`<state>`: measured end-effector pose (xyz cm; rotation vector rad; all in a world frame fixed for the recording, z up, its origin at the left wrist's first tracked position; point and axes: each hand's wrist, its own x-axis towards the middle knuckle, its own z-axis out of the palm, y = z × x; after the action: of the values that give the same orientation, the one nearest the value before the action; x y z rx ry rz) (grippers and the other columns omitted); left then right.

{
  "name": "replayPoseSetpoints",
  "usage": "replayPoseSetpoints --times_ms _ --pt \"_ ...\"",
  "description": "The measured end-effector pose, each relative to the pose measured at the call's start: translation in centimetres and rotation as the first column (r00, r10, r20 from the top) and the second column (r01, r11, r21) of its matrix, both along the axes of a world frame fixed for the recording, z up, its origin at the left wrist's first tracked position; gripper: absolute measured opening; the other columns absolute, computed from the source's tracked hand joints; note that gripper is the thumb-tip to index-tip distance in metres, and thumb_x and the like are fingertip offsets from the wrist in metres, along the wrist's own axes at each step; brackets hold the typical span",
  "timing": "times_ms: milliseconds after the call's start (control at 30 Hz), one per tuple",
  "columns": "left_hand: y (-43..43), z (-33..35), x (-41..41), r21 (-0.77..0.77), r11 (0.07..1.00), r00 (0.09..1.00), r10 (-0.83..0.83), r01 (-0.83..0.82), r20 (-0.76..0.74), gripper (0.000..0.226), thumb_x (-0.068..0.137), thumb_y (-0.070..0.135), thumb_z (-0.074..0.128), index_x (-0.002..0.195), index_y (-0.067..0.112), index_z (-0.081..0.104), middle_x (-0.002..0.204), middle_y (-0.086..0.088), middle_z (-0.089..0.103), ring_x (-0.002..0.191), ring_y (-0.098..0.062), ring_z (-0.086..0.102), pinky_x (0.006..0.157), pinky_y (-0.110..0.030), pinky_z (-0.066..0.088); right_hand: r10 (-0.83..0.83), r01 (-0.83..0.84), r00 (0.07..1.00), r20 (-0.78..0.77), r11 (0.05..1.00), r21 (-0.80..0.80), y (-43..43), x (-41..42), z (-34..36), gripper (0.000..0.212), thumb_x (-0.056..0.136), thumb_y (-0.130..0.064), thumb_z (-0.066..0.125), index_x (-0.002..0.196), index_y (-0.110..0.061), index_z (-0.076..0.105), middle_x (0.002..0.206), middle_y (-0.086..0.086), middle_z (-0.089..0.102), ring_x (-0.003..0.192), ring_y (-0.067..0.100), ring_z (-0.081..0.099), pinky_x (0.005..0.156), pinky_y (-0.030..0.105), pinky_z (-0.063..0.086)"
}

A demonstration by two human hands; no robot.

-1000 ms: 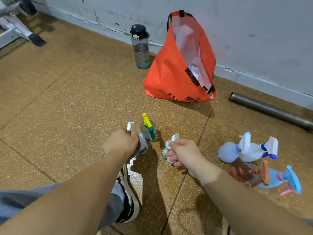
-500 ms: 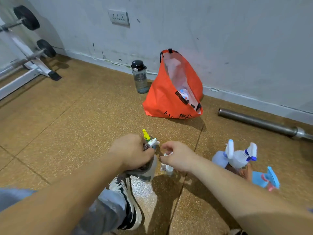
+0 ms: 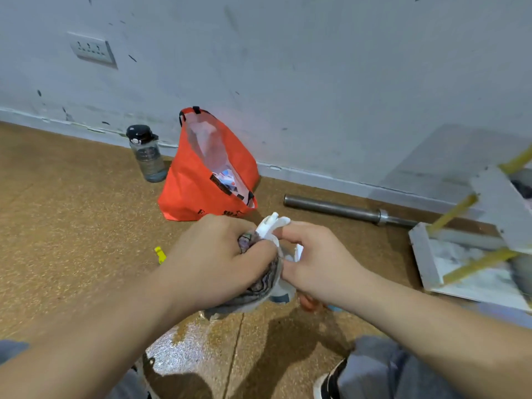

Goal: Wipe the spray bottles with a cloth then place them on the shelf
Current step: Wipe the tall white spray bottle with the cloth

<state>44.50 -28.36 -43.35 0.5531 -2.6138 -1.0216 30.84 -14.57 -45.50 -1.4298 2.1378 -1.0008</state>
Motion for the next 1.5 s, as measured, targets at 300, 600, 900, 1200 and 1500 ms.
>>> replayPoseSetpoints --times_ms 300,600,900,1200,1500 --pt "-4.5 0.5 -1.6 0.178 0.984 1.0 -0.002 -0.002 0.023 0.068 0.093 0.078 0.044 0.074 0.015 0.058 0.057 0.002 0.051 0.056 -0.008 0.049 0.057 -0.028 0.044 -0.084 0.078 0.995 0.045 0.99 0.118 0.3 -3.6 -2.1 0.01 0.096 -0.037 0.068 0.09 -0.031 0.063 0.095 -0.013 0.061 0.092 0.004 0.057 0.075 0.021 0.041" --pt "0.4 -1.2 -4.6 -0.061 0.994 0.988 -0.095 0.088 -0.121 0.06 0.103 0.066 0.022 0.143 0.031 0.049 0.128 0.019 0.058 0.117 -0.002 0.055 0.098 -0.026 0.043 0.188 -0.17 0.963 -0.192 0.98 0.102 0.0 -4.0 -4.2 0.038 0.085 -0.034 0.063 0.122 -0.038 0.066 0.123 -0.017 0.067 0.113 -0.005 0.058 0.107 0.037 0.052" --pt "0.9 -2.6 -7.9 -0.5 0.863 0.996 0.084 -0.073 -0.001 0.041 0.099 0.049 0.034 0.102 0.016 0.057 0.059 -0.004 0.062 0.044 -0.037 0.058 0.041 -0.032 0.034 0.011 0.056 0.965 -0.26 0.967 0.248 0.2 -3.3 -0.6 0.026 0.089 -0.03 0.063 0.074 -0.034 0.042 0.078 -0.011 0.052 0.074 0.012 0.053 0.071 0.032 0.05" --pt "0.1 -1.9 -7.7 -0.332 0.939 0.966 0.167 -0.095 0.197 0.042 0.104 0.052 0.027 0.08 0.02 0.039 0.058 0.002 0.037 0.073 -0.041 0.061 0.057 -0.039 0.029 0.048 0.039 0.956 -0.291 0.958 0.285 -0.4 -3.0 -0.7 0.007 0.089 -0.033 0.053 0.087 -0.031 0.047 0.092 -0.01 0.05 0.088 0.015 0.047 0.072 0.03 0.036" --pt "0.0 -1.6 -6.2 0.249 0.967 0.995 0.041 -0.062 0.089 0.046 0.097 0.062 0.04 0.082 0.021 0.054 0.067 0.009 0.063 0.064 -0.009 0.057 0.065 -0.037 0.044 0.171 -0.061 0.944 -0.282 0.931 0.359 -0.2 -3.4 0.3 0.013 0.091 -0.023 0.05 0.084 -0.033 0.045 0.097 -0.013 0.042 0.101 0.014 0.041 0.09 0.03 0.039"
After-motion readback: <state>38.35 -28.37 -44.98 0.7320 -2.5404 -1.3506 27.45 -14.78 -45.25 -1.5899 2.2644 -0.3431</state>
